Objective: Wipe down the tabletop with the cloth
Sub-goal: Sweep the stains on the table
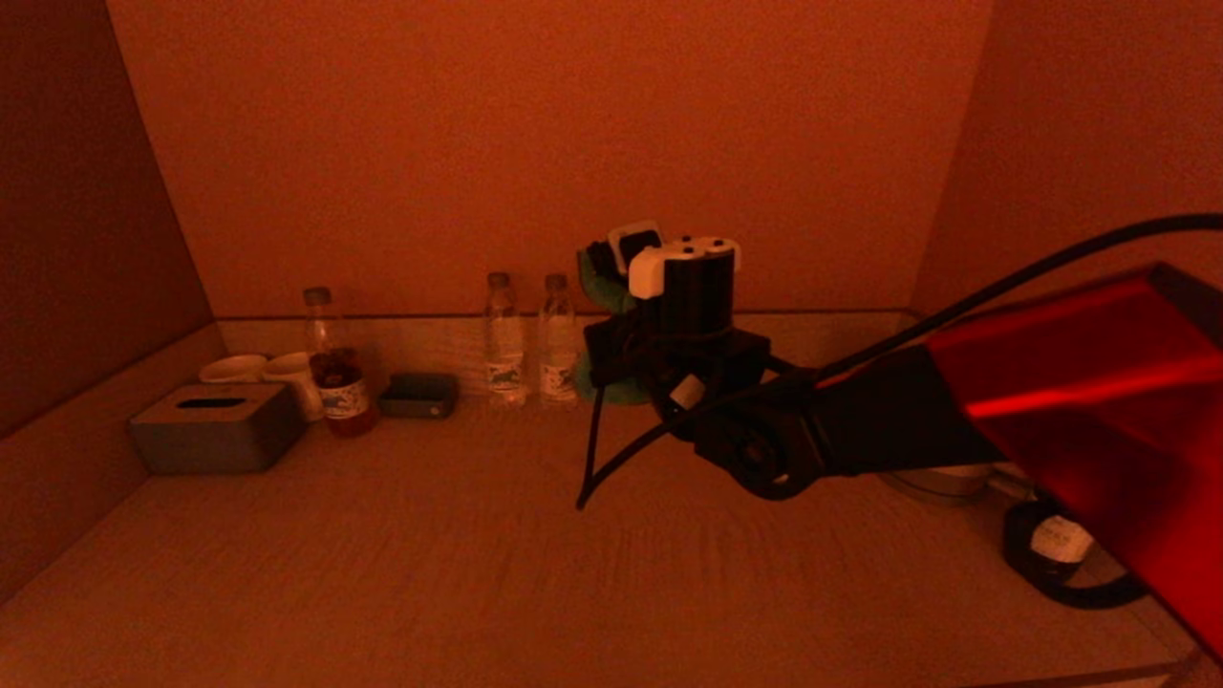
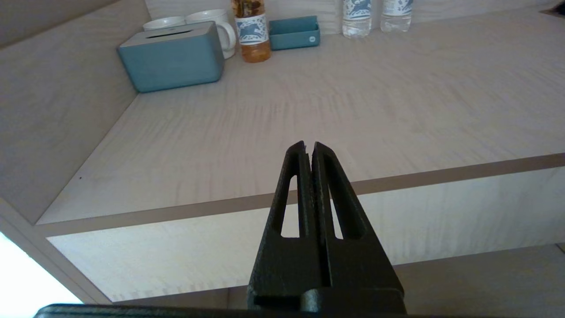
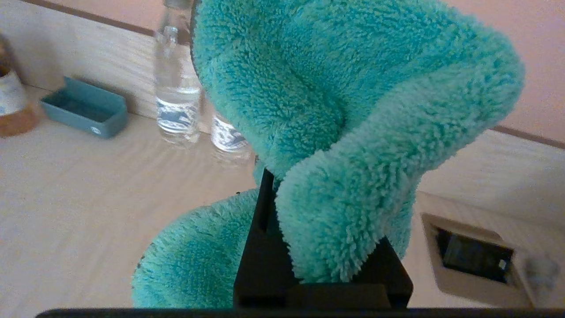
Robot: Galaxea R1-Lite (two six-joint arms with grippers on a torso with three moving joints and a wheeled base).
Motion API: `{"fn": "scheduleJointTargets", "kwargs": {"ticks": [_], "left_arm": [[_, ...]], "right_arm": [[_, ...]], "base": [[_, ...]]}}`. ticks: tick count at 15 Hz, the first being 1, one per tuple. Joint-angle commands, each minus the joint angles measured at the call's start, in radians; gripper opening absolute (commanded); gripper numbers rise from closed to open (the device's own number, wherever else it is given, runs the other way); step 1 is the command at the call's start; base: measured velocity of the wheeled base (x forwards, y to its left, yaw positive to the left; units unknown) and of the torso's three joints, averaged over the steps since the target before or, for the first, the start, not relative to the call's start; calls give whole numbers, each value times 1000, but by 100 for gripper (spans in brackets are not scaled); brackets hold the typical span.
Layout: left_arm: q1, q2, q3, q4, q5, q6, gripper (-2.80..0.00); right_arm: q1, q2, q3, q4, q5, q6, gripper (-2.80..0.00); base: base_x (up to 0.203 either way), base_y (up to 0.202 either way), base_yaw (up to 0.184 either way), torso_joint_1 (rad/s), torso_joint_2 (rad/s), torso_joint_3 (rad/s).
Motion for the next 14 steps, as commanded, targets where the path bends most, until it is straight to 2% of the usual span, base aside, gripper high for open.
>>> {"fn": "scheduleJointTargets", "kwargs": {"ticks": [1, 6, 12, 14], "left_arm": [[0, 0, 0, 0, 0, 1, -280], [0, 0, 0, 2, 0, 1, -280], [0, 0, 0, 1, 0, 1, -280], [0, 0, 0, 0, 0, 1, -280]], "right_arm": [[-9, 65, -79, 0, 4, -1, -280], [-13, 173, -206, 5, 7, -2, -280], [-13, 186, -221, 5, 7, -3, -280], [-12, 278, -286, 3, 7, -3, -280]], "base": [[0, 0, 0, 0, 0, 0], [0, 0, 0, 0, 0, 0], [0, 0, 0, 0, 0, 0], [0, 0, 0, 0, 0, 0]]}}
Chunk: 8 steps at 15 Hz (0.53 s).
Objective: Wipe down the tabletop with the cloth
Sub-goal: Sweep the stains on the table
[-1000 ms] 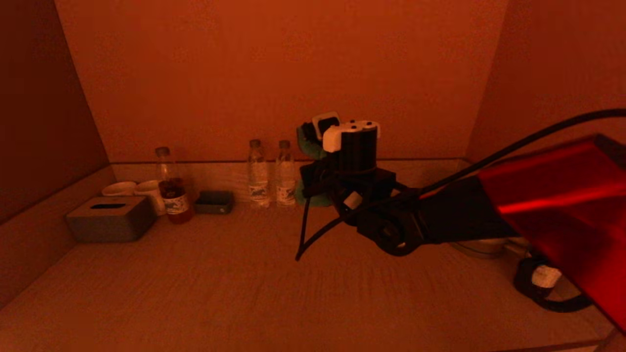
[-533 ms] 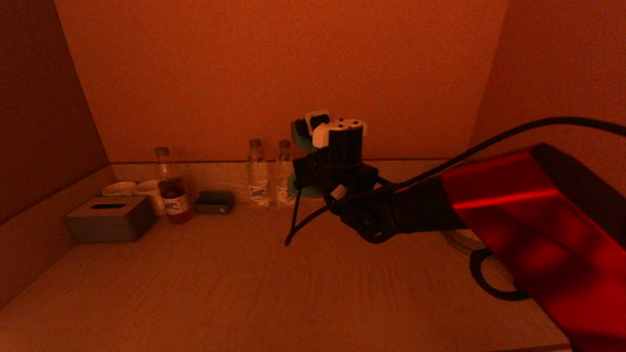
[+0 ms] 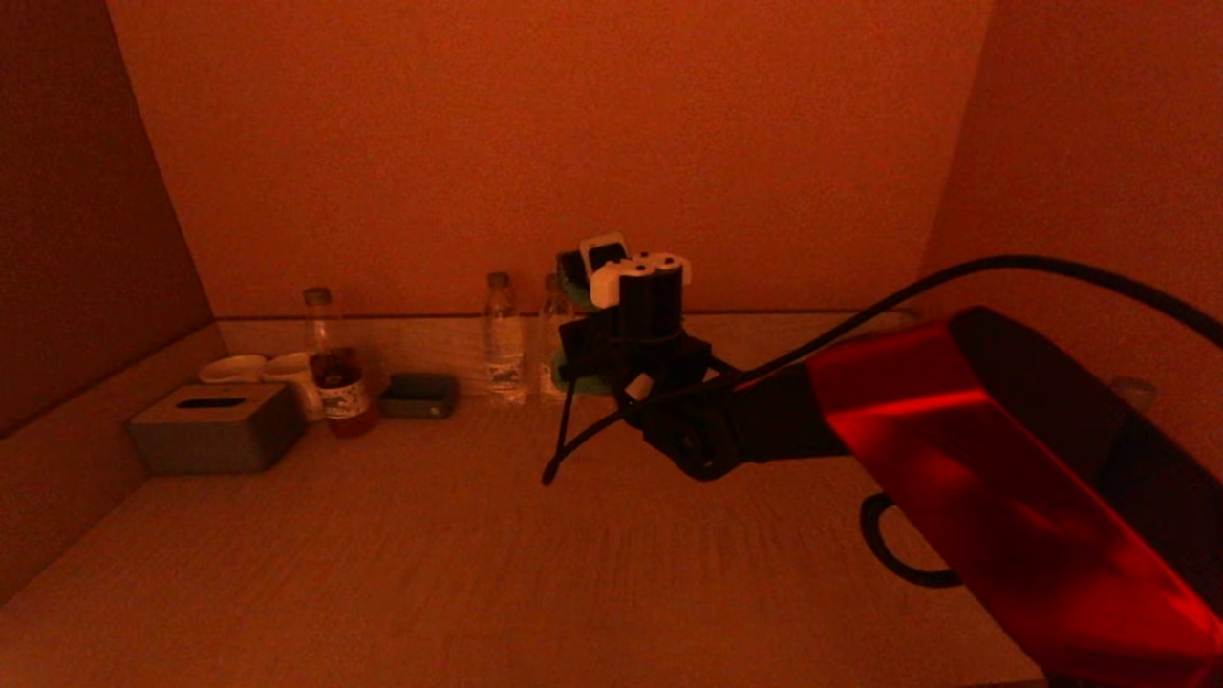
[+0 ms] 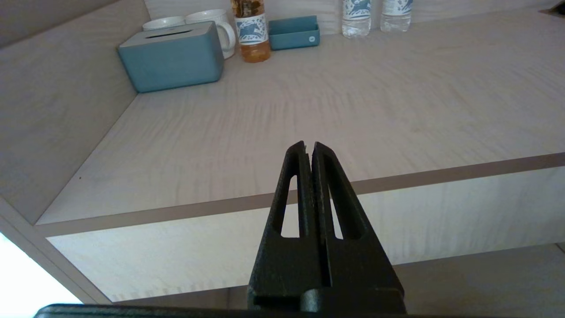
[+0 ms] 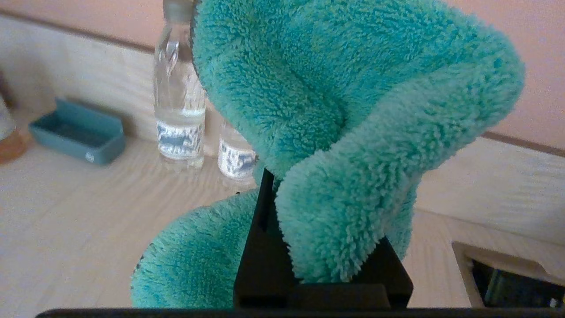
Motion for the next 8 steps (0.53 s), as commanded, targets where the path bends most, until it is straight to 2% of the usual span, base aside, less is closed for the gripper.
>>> {"fn": "scheduleJointTargets", "kwargs": {"ticks": [1, 8], "left_arm": [[0, 0, 0, 0, 0, 0, -280], [0, 0, 0, 0, 0, 0, -280]], "right_arm": [[1, 126, -77, -2, -2, -1, -280], [16, 284, -195, 0, -2, -13, -280]], "base": [[0, 0, 0, 0, 0, 0], [0, 0, 0, 0, 0, 0]]}}
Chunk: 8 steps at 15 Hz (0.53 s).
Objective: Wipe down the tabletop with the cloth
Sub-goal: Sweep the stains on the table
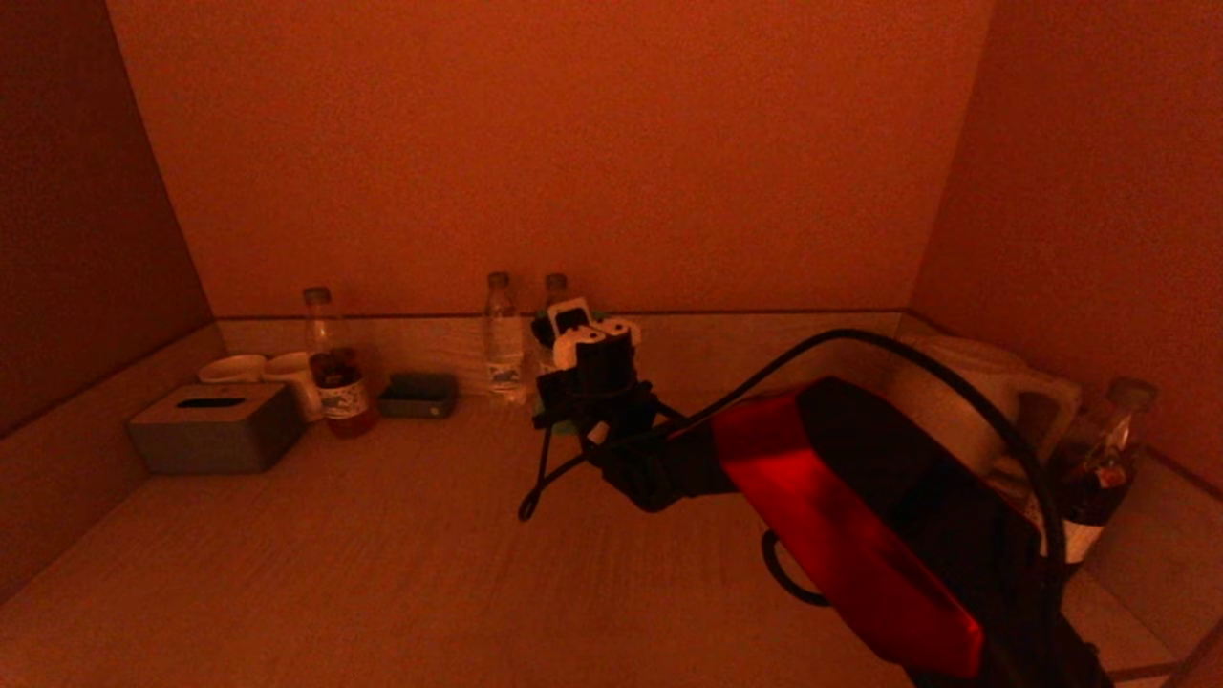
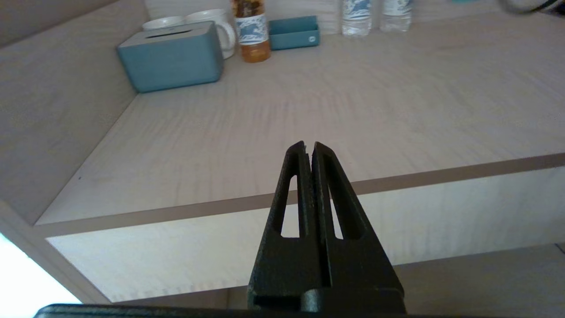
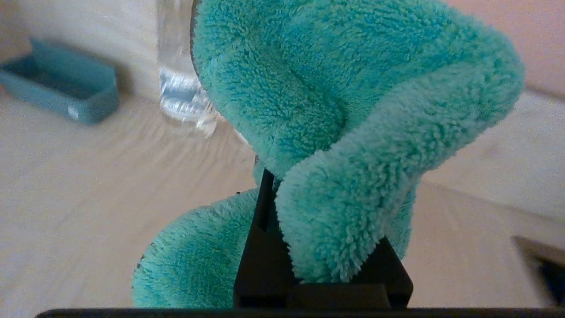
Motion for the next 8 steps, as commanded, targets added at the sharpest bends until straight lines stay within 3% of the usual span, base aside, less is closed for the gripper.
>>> {"fn": "scheduleJointTargets", "kwargs": {"ticks": [1, 5, 8], "left_arm": [[0, 0, 0, 0, 0, 0, -280], [0, 0, 0, 0, 0, 0, -280], [0, 0, 0, 0, 0, 0, -280]], "right_arm": [[3, 50, -19, -3, -2, -2, -280], [3, 53, -22, -3, -2, -3, -280], [6, 180, -83, -3, -1, -16, -280]], "base": [[0, 0, 0, 0, 0, 0], [0, 0, 0, 0, 0, 0], [0, 0, 0, 0, 0, 0]]}}
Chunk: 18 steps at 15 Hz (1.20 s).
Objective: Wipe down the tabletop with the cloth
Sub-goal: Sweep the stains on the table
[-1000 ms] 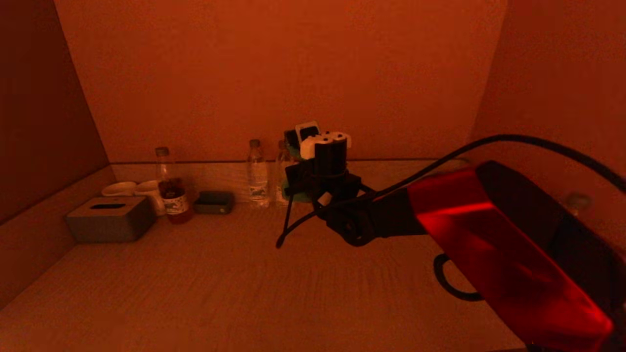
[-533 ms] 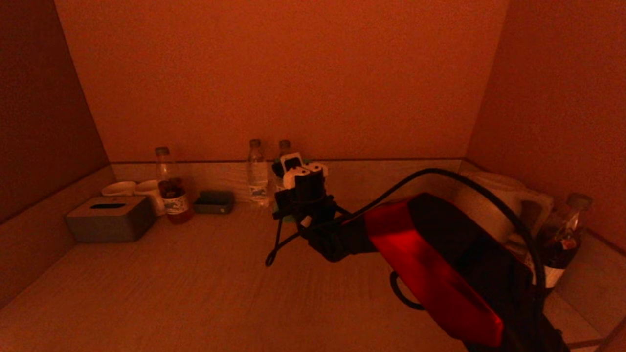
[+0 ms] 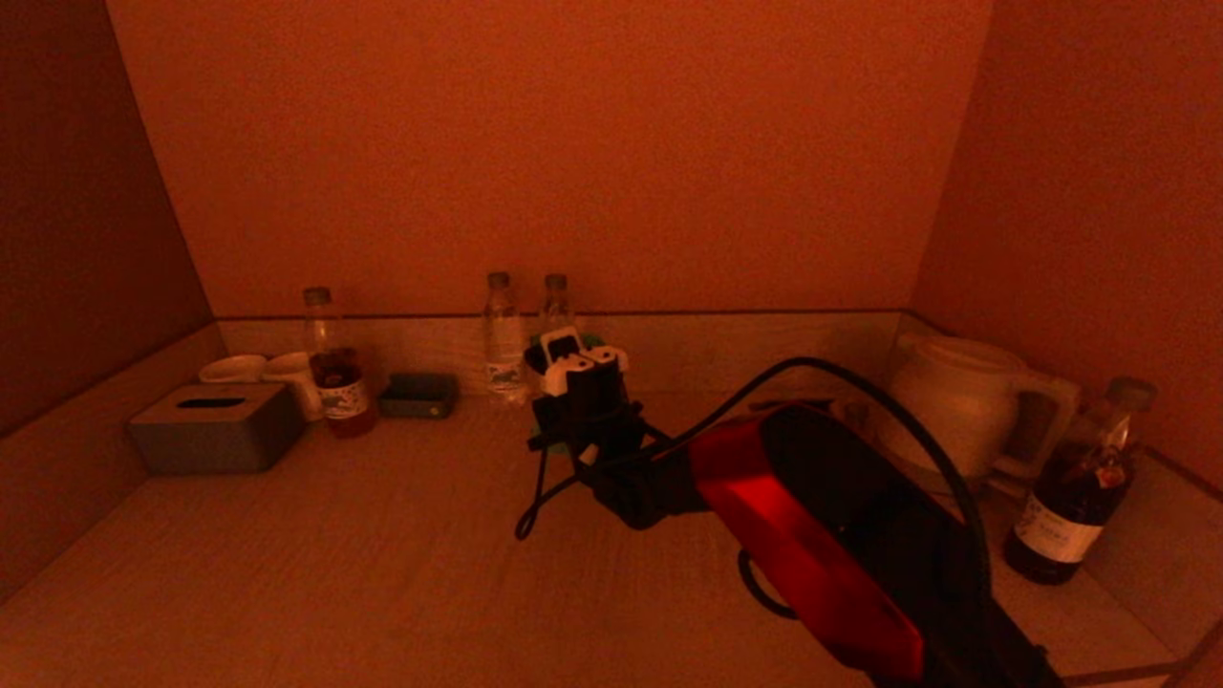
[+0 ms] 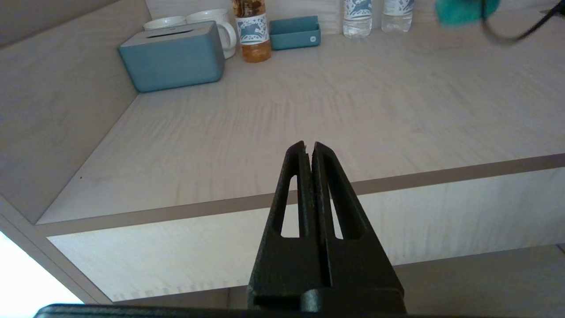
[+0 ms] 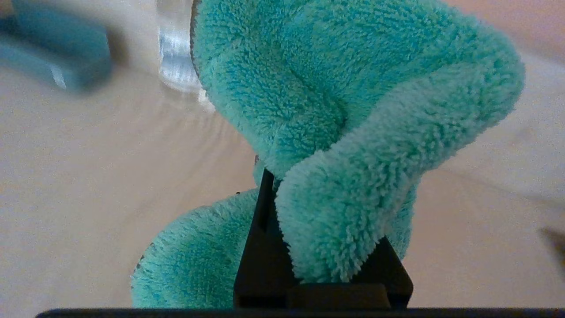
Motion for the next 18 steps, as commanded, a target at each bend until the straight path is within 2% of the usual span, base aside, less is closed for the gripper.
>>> {"fn": "scheduleJointTargets", "kwargs": {"ticks": [1, 4, 18], "left_arm": [[0, 0, 0, 0, 0, 1, -280], [0, 0, 0, 2, 0, 1, -280], [0, 0, 0, 0, 0, 1, -280]], "right_arm": [[5, 96, -39, -2, -1, -10, -280], [19, 118, -39, -5, 25, -13, -280], [27, 159, -40, -5, 46, -21, -280]], "base": [[0, 0, 0, 0, 0, 0], [0, 0, 0, 0, 0, 0], [0, 0, 0, 0, 0, 0]]}}
